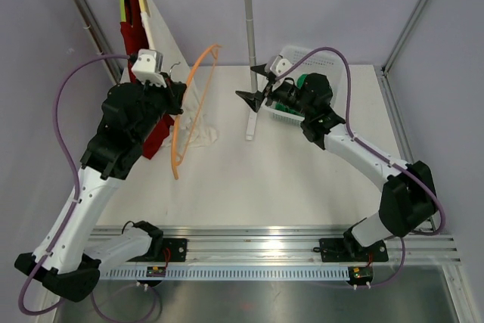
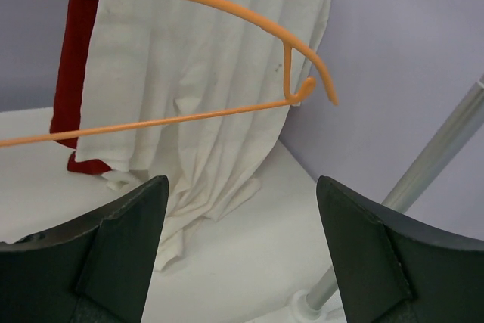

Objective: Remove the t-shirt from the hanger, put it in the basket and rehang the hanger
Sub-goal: Pass the hanger from the left arm to the right

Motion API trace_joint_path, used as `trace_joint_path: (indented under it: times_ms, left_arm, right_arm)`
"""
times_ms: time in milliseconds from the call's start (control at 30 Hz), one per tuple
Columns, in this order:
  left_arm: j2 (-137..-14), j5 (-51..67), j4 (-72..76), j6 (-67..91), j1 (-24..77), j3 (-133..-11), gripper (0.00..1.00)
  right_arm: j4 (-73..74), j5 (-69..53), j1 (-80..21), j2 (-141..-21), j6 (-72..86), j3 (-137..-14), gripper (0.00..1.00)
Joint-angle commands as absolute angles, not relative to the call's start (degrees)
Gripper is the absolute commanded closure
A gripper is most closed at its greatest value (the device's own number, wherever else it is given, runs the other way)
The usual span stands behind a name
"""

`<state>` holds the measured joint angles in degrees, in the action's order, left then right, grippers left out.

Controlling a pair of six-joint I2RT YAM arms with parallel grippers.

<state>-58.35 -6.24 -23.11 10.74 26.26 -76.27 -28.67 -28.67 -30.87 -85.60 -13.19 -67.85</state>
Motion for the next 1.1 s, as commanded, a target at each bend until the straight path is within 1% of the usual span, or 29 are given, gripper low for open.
trace_joint_path:
  times_ms: [0,67,233,433,567,667,900,933,1000,1067]
  left_arm:
    - [-55.5,-3.3,-23.3,11.6,26.0,-76.8,1.00]
    - [-55.5,-3.7,-25.6,11.5,26.1,-77.4,1.00]
    - [-56.6,-3.3,-29.0,10.5,26.1,-78.5,1.00]
    - [-57.7,-1.4,-30.1,10.2,26.1,-78.8,1.00]
    - [-58.2,-0.7,-30.2,10.2,26.1,-78.9,1.00]
    - [-58.3,-0.4,-30.6,10.0,26.1,-78.9,1.00]
    - [-59.0,-0.4,-31.5,9.4,26.1,-79.4,1.00]
    - [-59.1,-0.4,-31.6,9.4,26.1,-79.5,1.00]
    - [-59.2,1.1,-31.7,9.2,26.1,-79.5,1.00]
    - [-59.2,1.3,-31.8,9.0,26.1,-79.5,1.00]
  right_arm:
    - [-37.7,-29.9,-32.8,-86.7,-24.4,-67.6,0.14]
    - [-39.6,-29.1,-33.7,-87.4,-28.4,-67.2,0.14]
    - [-43.6,-28.1,-35.5,-89.7,-31.9,-68.2,0.14]
    - [-40.6,-28.8,-37.6,-92.5,-38.0,-70.9,0.19]
    - [-38.6,-29.7,-38.8,-94.0,-40.1,-72.2,0.20]
    - [-37.4,-27.8,-40.5,-95.3,-42.8,-73.7,0.20]
    - [-33.6,-25.7,-43.0,-99.3,-46.7,-78.9,0.22]
    - [-32.6,-25.4,-43.2,-99.8,-47.7,-79.4,0.23]
    - [-31.5,-25.2,-43.6,-100.6,-48.3,-81.3,0.31]
    - [-29.8,-25.4,-43.9,-101.3,-49.0,-82.2,0.35]
